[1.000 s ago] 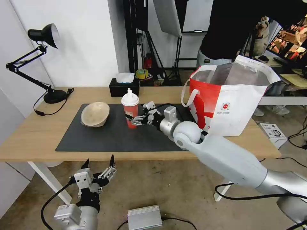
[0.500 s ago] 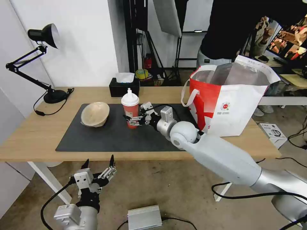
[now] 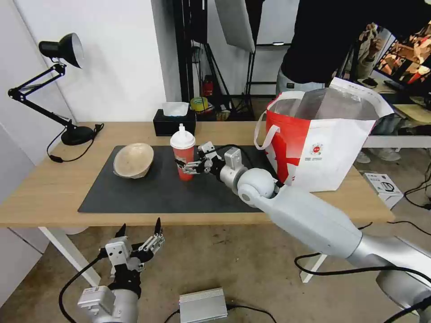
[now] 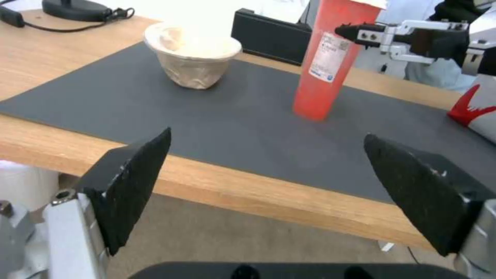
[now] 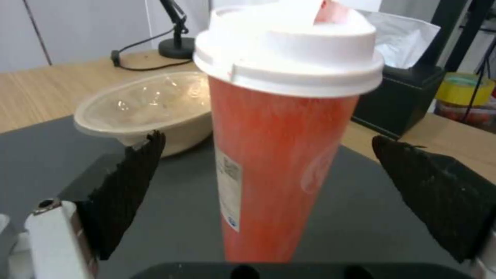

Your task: Pick up the trash from the table and place it into the takeout bag.

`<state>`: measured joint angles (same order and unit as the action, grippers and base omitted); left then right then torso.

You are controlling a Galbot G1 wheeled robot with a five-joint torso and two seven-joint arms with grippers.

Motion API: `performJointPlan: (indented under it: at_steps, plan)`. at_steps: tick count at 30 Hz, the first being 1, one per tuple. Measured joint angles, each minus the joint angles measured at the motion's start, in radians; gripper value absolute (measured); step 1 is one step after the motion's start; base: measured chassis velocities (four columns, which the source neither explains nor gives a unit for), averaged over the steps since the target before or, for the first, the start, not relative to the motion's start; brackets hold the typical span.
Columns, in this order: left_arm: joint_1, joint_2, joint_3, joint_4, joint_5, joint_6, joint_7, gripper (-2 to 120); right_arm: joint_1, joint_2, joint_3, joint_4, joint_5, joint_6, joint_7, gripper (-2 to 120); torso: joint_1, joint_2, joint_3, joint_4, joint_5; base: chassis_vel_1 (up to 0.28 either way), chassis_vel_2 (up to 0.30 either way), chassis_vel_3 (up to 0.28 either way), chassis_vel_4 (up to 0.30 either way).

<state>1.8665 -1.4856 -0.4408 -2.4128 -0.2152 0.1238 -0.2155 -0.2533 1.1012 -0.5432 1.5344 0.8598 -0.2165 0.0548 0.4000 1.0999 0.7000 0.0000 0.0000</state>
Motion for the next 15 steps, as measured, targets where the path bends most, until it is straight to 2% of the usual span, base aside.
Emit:
performJointPlan:
  at_steps: [15]
  plan:
    - [0.003,-0.025,0.016,0.007,0.027,-0.005,0.012,100,0.011,0.042,0.014,-0.076,0.006,0.001,-0.015,100,0.0,0.0,0.0,-0.0001,0.0,0.0,0.0,0.0,0.0]
